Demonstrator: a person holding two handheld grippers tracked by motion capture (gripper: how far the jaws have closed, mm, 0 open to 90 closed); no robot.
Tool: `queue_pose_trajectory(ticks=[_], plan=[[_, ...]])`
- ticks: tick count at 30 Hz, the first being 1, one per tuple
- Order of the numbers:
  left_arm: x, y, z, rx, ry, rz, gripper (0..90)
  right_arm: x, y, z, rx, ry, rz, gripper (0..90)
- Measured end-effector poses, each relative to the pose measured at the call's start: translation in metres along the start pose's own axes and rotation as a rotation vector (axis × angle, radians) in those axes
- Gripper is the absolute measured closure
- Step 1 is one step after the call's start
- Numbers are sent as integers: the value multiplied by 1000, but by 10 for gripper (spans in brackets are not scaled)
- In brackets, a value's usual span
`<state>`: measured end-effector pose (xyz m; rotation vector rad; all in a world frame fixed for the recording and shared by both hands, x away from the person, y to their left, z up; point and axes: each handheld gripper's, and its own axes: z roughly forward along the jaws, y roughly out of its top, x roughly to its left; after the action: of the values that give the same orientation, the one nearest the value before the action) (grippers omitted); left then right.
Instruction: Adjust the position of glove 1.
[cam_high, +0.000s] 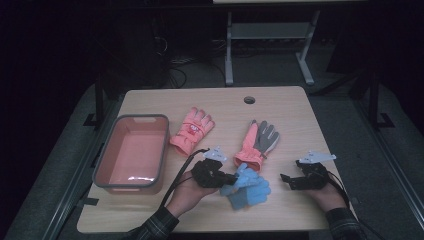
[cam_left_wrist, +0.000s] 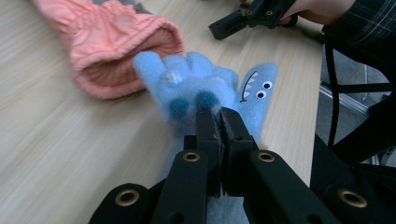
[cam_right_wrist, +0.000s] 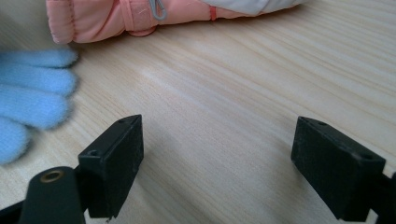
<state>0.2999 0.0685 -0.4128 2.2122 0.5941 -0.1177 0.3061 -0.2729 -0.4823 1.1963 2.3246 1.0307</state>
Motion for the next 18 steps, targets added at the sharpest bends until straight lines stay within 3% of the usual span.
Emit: queue_pose_trajectory(ticks=[18], plan=[[-12,3,41,37,19,9,877,0,0,0,0,0,-1,167]])
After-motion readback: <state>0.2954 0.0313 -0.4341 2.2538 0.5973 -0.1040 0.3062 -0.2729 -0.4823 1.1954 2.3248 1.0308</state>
